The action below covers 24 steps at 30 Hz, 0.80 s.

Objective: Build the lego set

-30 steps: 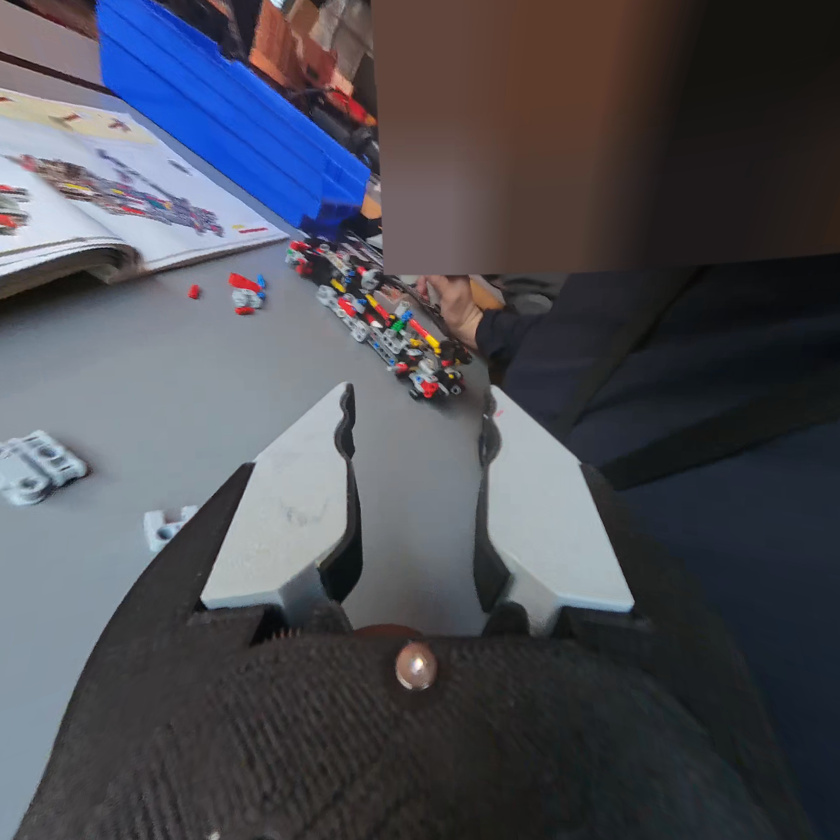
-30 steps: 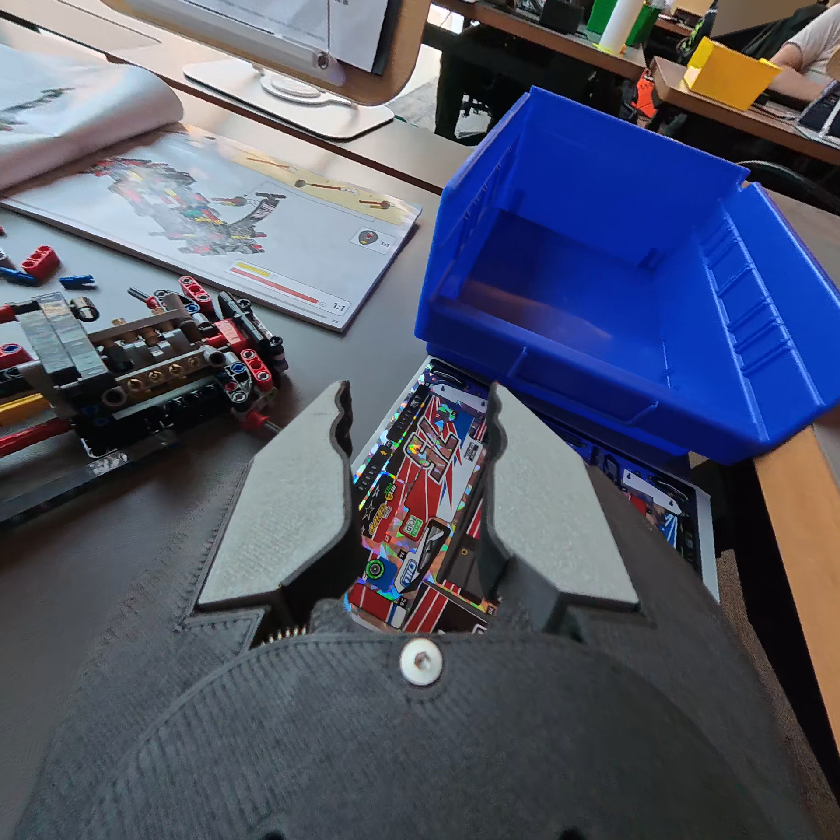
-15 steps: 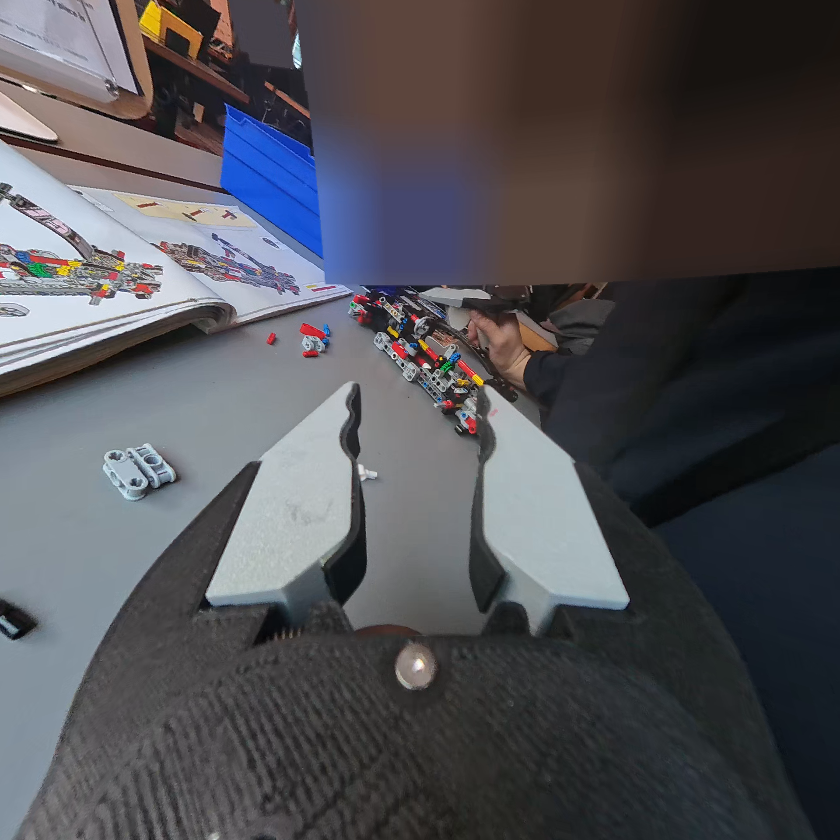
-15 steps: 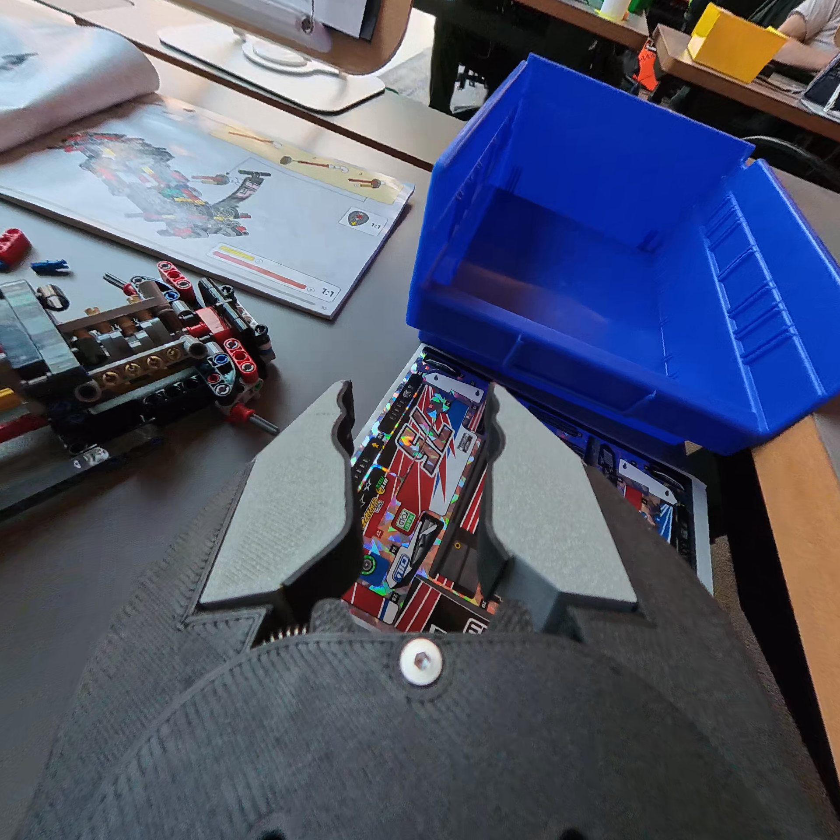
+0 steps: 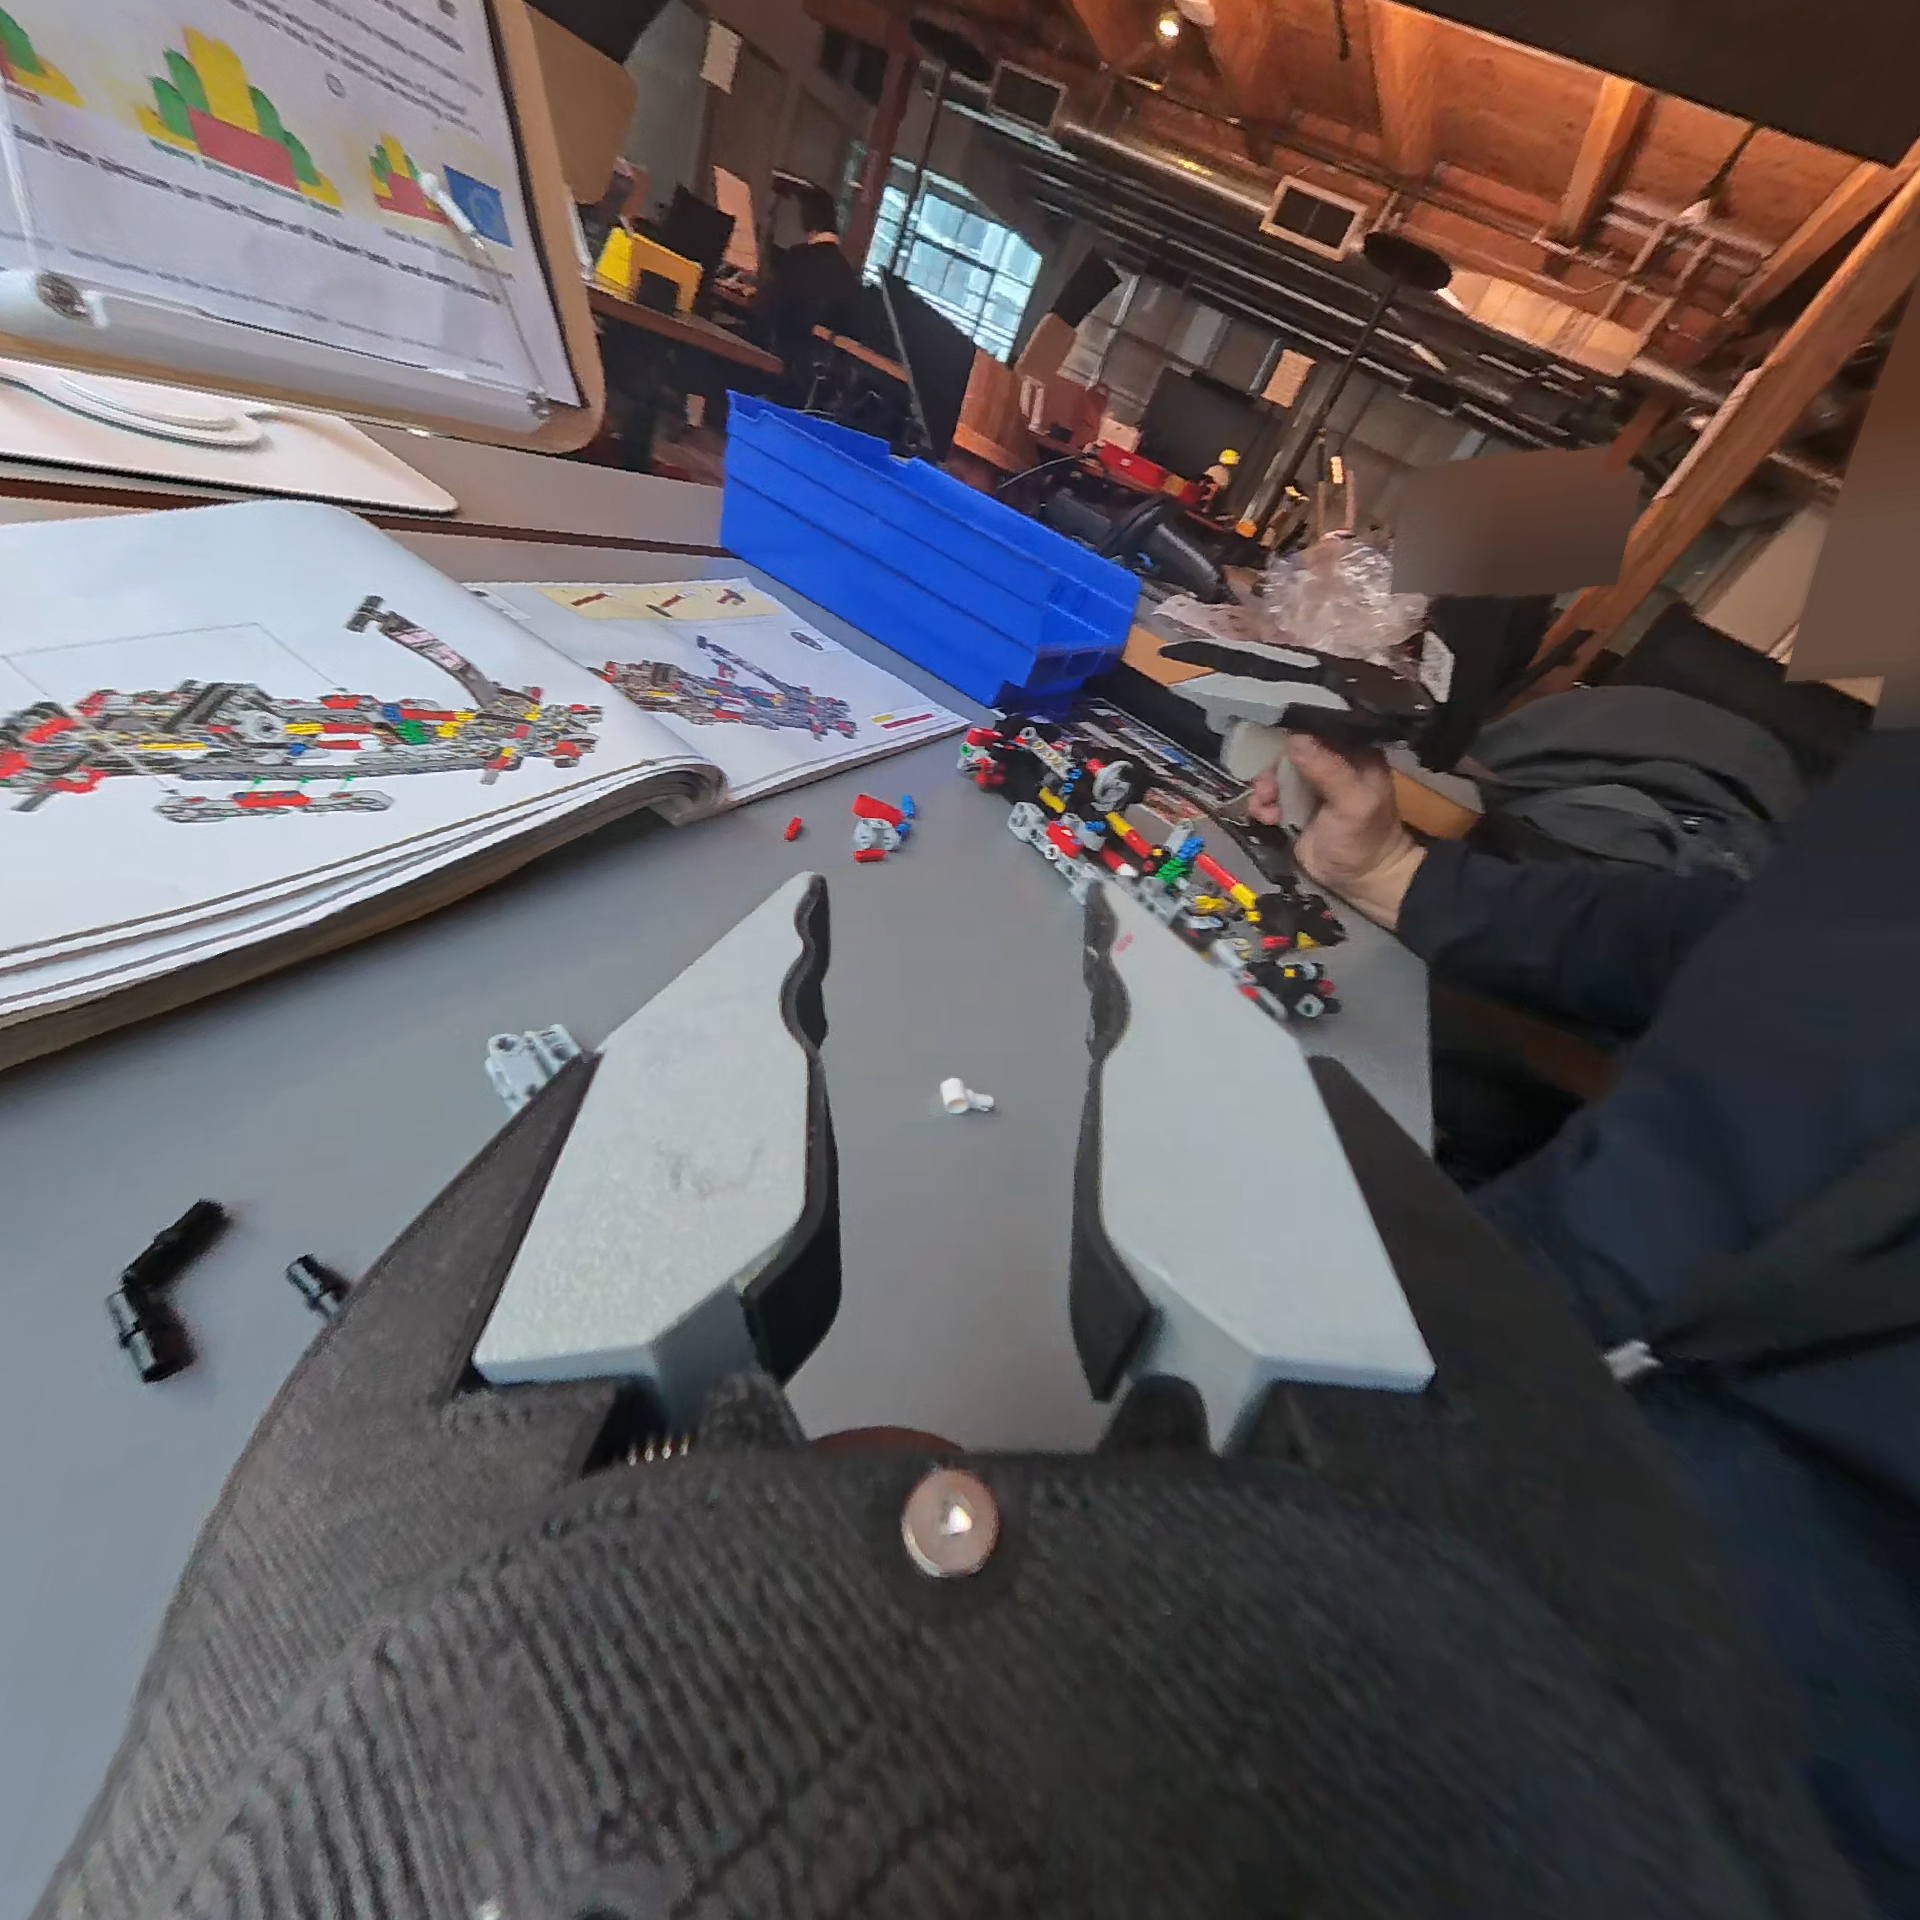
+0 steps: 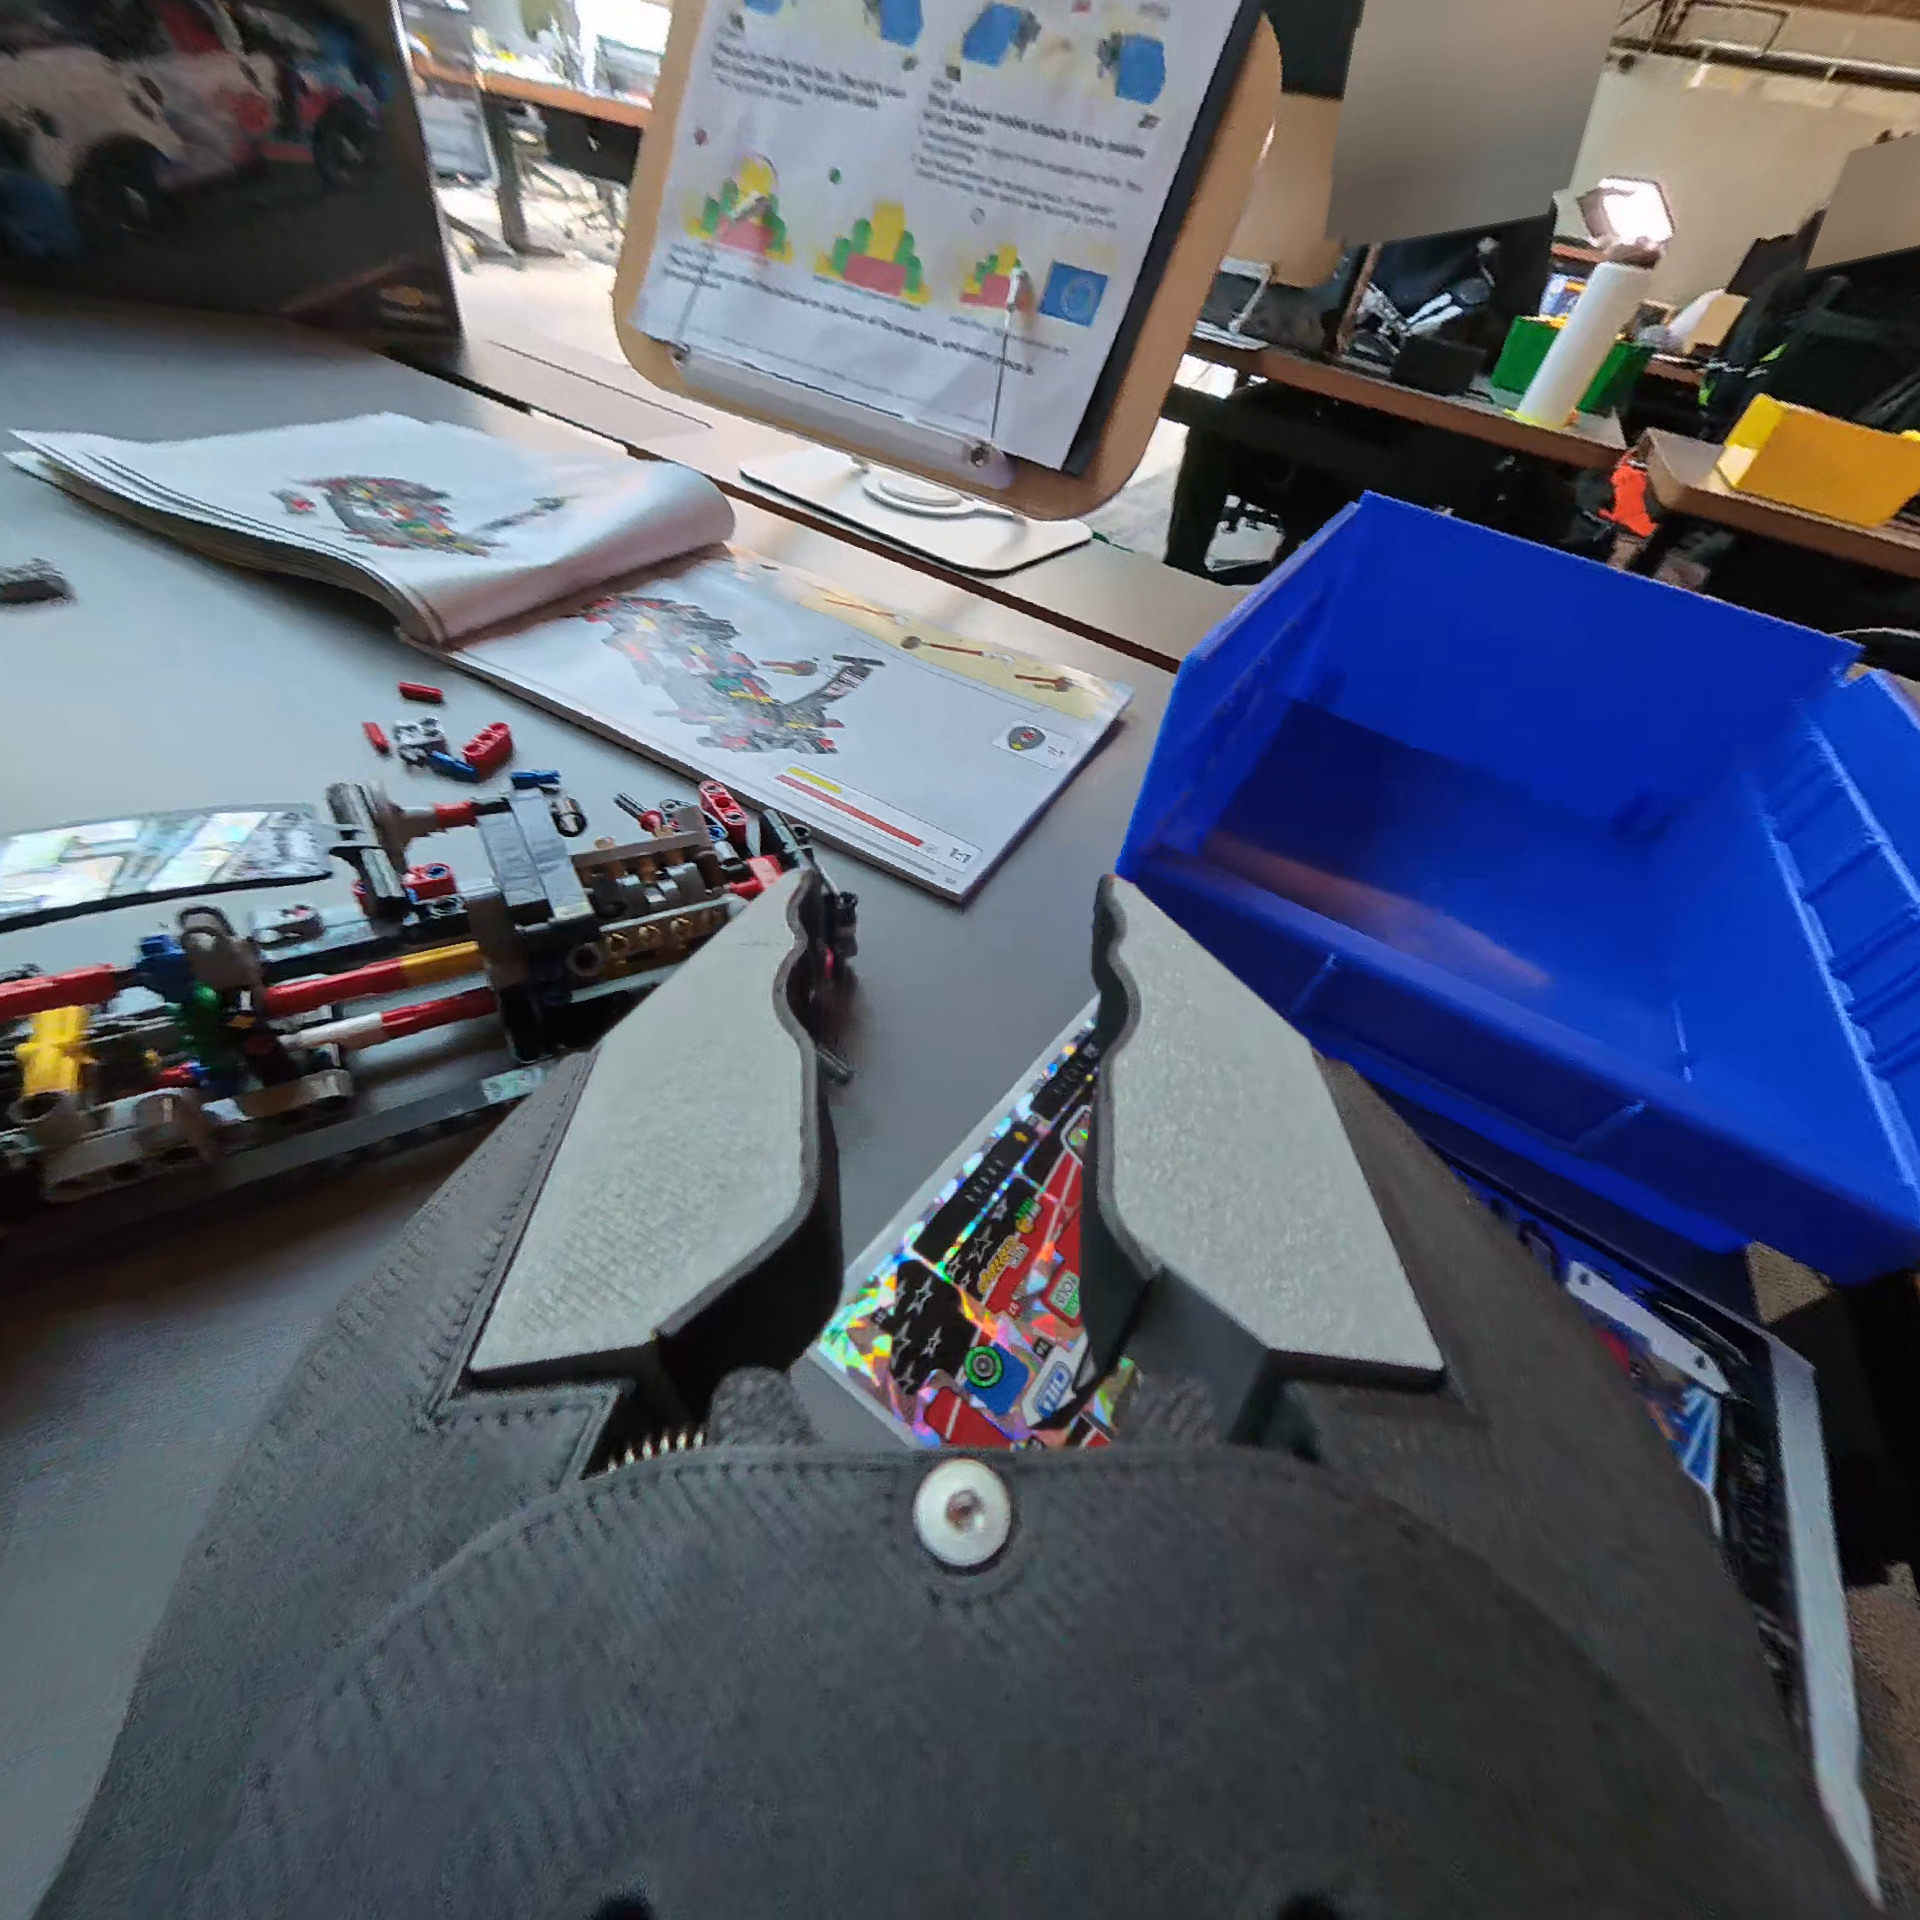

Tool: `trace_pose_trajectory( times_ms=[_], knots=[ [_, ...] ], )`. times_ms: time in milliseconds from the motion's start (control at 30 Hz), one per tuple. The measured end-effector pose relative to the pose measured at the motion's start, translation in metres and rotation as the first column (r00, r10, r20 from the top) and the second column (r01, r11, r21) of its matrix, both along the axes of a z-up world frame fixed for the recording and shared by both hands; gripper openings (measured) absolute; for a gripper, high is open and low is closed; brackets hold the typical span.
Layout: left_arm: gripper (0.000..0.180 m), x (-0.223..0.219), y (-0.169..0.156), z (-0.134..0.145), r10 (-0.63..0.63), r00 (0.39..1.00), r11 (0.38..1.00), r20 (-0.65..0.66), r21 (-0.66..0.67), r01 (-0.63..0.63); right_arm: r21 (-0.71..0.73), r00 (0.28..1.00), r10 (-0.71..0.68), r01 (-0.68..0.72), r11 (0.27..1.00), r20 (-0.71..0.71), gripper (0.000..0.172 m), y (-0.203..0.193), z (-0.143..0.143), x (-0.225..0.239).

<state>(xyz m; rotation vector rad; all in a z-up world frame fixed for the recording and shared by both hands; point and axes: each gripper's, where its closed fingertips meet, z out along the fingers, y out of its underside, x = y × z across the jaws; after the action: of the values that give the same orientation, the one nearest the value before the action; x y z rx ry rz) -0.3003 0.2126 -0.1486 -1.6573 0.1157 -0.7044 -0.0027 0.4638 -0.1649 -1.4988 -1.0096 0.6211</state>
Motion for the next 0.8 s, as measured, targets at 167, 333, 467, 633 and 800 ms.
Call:
trace_pose_trajectory(
  times_ms=[167,333,467,633,800],
  knots=[
    [0.043,-0.019,0.003,0.0,0.166,0.983,0.986,-0.077,0.023,-0.165,-0.055,0.988,0.103,-0.11,0.992,-0.116,0.048,-0.013,0.011,-0.002],
    [0.042,-0.039,0.004,0.001,0.316,0.944,0.949,-0.092,0.033,-0.315,-0.125,0.959,0.201,-0.229,0.965,-0.2,0.048,-0.025,0.015,-0.006],
    [0.04,-0.046,0.0,0.003,0.388,0.92,0.921,-0.053,0.038,-0.387,-0.226,0.914,0.314,-0.373,0.9,-0.258,0.055,-0.044,0.012,-0.015],
    [0.04,-0.04,-0.001,0.001,0.411,0.91,0.912,-0.058,0.024,-0.41,-0.262,0.88,0.389,-0.457,0.85,-0.274,0.055,-0.062,0.011,-0.02],
    [0.04,-0.037,0.001,-0.002,0.409,0.909,0.912,-0.075,0.005,-0.41,-0.298,0.88,0.402,-0.467,0.833,-0.255,0.047,-0.066,0.005,-0.023]
  ],
)
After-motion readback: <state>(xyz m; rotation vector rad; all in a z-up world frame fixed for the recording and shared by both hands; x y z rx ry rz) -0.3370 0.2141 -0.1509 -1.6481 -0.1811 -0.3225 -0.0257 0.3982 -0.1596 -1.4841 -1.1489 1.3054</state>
